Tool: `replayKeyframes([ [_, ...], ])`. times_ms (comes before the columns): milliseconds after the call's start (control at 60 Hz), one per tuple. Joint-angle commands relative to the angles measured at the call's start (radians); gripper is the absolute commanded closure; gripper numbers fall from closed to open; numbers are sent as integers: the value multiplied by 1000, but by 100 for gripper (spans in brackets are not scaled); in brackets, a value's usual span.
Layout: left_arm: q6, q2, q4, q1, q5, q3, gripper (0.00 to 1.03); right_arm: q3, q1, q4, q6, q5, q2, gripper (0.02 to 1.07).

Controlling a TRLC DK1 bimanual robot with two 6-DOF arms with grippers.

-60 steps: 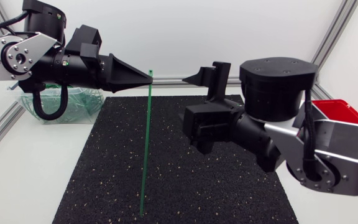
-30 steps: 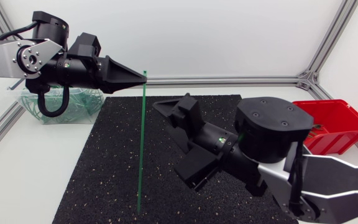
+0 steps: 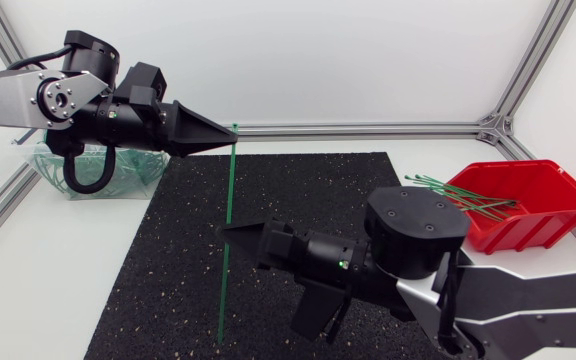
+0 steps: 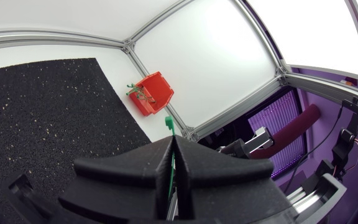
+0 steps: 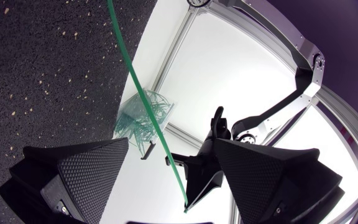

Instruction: Take a green cable tie from the red box, thread the tail through the head to close it, then place it in the transparent bin on the left.

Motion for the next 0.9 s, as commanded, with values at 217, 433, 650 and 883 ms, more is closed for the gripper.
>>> replayKeyframes([
  [217,21,39,-18,10,12,13,100,-62,52,15,-42,-61,61,6],
  [433,35,71,-18,15,12,13,100,-71,84,61,-34,-83,141,6],
  [650,35,88,-19,6,11,15,100,-71,116,129,-29,-92,244,6],
  [883,39,97,-19,7,9,15,100,-46,128,130,-20,-58,279,17],
])
